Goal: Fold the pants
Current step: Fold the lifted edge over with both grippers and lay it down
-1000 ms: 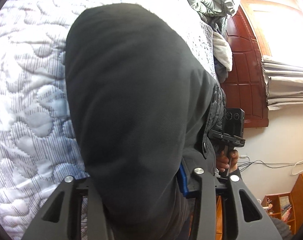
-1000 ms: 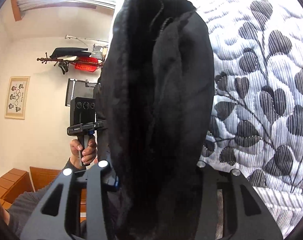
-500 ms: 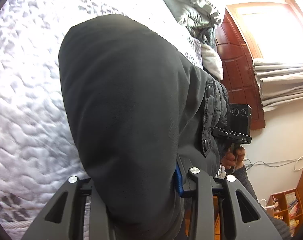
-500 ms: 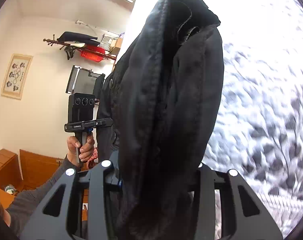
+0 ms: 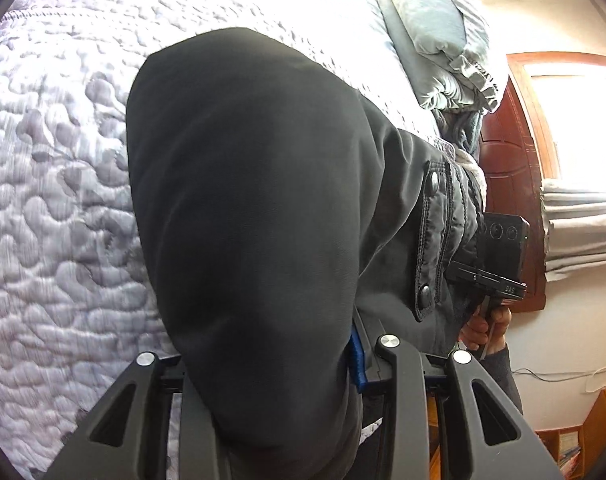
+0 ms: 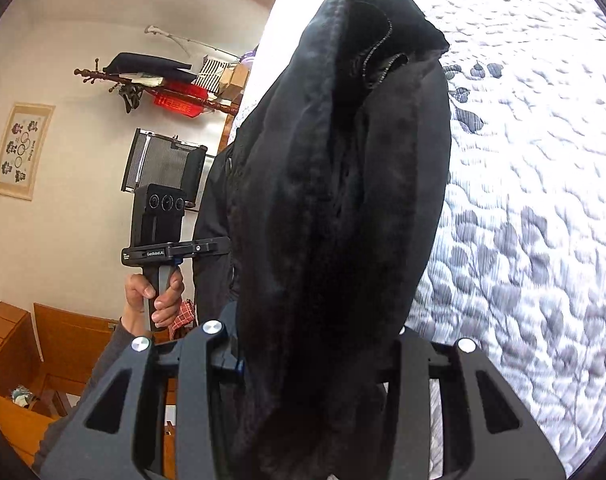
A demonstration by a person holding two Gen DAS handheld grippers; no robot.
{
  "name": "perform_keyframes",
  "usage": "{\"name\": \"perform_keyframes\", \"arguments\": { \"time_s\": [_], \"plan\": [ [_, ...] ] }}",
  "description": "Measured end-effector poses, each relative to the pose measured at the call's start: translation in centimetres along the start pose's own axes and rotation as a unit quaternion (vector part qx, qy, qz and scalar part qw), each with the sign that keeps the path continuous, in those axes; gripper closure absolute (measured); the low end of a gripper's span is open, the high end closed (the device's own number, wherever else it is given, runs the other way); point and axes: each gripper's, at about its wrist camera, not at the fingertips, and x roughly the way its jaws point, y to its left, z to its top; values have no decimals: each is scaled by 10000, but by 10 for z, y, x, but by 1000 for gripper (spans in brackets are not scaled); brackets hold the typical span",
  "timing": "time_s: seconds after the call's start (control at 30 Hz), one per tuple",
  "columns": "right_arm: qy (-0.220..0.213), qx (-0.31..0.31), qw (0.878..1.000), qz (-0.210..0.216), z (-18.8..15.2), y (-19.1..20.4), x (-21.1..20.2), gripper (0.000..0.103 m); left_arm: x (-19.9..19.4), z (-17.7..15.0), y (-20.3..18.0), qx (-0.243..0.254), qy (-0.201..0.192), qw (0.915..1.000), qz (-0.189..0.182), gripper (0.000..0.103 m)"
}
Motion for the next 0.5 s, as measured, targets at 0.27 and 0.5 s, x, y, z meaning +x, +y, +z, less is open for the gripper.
{"name": "perform_keyframes", "arguments": {
  "time_s": [0.27,0.5],
  "plan": [
    [242,333,9991,14,34,-31,47,64,8,24,52,-343,186,9992,-42,66],
    [292,512,9983,16,38,-50,59,57,15,16,75,-299,32,9989,-371,59]
  ]
}}
